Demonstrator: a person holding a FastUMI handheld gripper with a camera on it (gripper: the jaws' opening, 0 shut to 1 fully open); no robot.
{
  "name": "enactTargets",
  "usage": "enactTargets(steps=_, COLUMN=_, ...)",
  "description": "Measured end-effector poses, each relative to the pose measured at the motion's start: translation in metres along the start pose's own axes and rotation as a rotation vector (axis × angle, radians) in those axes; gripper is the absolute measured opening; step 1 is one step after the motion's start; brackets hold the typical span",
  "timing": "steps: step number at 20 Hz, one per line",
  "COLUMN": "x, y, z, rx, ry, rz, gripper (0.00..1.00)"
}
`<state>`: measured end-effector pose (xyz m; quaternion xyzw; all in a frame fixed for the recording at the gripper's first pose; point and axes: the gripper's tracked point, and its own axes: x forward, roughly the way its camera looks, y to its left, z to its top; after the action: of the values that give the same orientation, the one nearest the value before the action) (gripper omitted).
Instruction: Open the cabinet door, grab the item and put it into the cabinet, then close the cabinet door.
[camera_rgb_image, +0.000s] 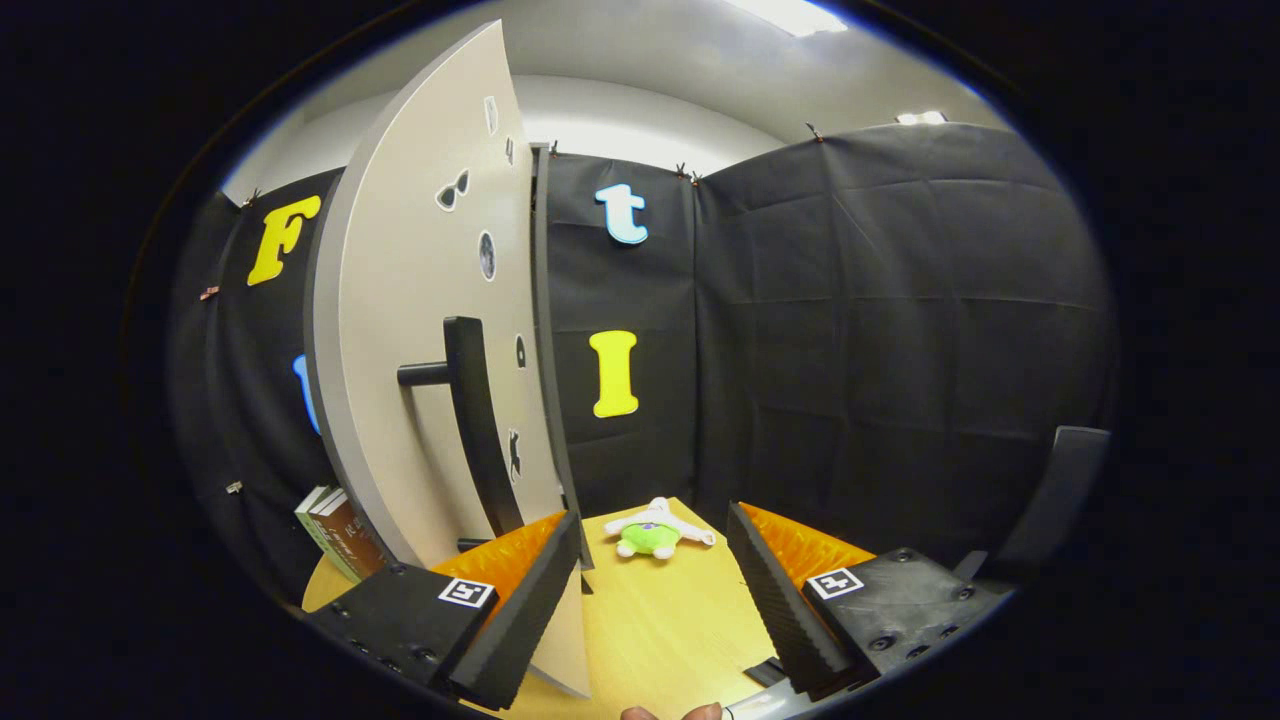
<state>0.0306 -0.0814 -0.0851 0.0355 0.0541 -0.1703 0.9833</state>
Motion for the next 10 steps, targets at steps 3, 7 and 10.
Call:
enactTargets(steps=3, x=-0.003, y=0.03, z=-0.003, rx=-0.006, ry=0.002, rz=0.06, gripper=0.97)
enactTargets(steps=7, x=-0.001, y=0.071, z=-0.004, rx=-0.012, ry=0.006, rz=0.14, gripper=0.98)
enactTargets(steps=10, x=0.004, y=0.108, z=-0.006, rx=-0.003, ry=0.011, rz=0.201, gripper=0.97)
